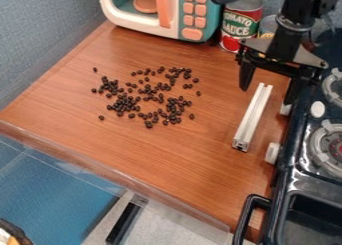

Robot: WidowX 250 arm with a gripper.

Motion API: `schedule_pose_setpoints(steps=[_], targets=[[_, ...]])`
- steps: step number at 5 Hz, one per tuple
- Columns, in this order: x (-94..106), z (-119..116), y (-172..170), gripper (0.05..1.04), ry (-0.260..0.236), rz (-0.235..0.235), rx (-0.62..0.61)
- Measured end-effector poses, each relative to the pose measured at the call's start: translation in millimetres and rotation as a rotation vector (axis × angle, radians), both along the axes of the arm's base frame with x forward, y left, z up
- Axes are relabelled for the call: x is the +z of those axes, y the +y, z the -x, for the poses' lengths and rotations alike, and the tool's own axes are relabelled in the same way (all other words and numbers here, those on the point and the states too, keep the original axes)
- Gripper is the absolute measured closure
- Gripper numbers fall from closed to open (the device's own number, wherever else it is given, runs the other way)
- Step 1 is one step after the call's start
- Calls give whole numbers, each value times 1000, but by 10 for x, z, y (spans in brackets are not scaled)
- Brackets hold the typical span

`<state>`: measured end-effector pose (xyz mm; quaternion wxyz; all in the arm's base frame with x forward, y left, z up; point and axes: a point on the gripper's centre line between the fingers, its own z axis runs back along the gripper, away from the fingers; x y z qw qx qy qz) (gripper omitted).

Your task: Sweep into pile

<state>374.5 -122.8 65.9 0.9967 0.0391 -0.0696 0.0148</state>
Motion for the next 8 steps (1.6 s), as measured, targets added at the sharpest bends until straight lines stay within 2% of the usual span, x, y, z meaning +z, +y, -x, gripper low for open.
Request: schedule_pose_setpoints(steps=[1,2,6,7,8], targets=[[-117,-38,-38,83,29,11,-3],[-151,-44,9,83,47,27,8],[-401,33,40,83,94,15,-2],[-473,48,45,124,112,9,0],[-483,59,40,411,117,13,7]])
